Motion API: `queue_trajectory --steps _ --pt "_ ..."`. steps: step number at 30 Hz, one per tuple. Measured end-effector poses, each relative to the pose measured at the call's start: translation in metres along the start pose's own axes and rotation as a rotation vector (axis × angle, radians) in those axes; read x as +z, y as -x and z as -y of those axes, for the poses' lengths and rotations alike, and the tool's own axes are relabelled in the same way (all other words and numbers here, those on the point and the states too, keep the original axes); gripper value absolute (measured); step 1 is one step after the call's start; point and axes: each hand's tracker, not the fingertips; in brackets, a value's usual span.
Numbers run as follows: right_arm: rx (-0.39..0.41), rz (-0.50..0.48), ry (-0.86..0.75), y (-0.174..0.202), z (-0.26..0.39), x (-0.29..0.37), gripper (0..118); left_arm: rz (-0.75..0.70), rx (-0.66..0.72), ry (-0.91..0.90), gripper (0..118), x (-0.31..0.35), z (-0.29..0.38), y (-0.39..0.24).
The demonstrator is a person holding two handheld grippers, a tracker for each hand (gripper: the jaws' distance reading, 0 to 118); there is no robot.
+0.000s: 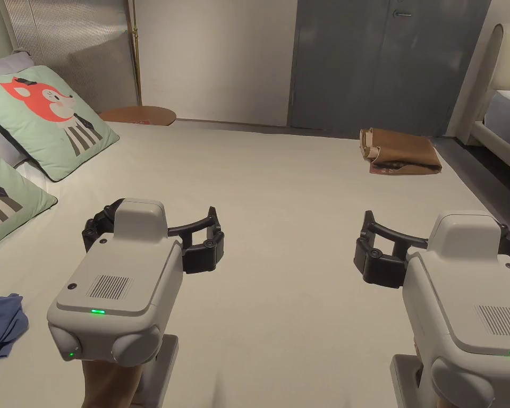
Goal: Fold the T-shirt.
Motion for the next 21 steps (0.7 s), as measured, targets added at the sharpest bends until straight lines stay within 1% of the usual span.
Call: queue_trajectory --steps 3,5,6,8,11,13,16,21 --pt "-0.009 -0.009 0.014 0.0 0.0 -0.001 118 0.003 -0.003 0.003 109 0.0 0.0 0.0" --pt "-0.043 -0.015 0.056 0.0 -0.002 -0.004 118 0.004 -0.004 0.003 109 0.001 0.0 0.0" --pt "-0.065 -0.003 0.108 0.0 -0.004 -0.007 118 0.005 -0.003 0.002 109 0.001 -0.001 0.0" --pt "-0.096 0.105 0.207 0.005 -0.011 -0.01 118 0.008 0.003 0.002 109 0.001 -0.001 0.0" --pt "-0.159 0.173 0.357 0.004 -0.021 -0.019 118 0.008 0.007 -0.001 109 0.001 -0.002 0.0" --pt "-0.182 0.216 0.454 0.004 -0.03 -0.02 118 0.01 0.011 -0.004 109 0.001 -0.002 0.0" --pt "-0.201 0.223 0.528 0.001 -0.032 -0.027 118 0.011 0.011 -0.003 109 0.001 -0.002 0.0" --pt "-0.192 0.212 0.544 0.0 -0.028 -0.025 118 0.009 0.01 -0.006 109 0.001 -0.002 0.0"
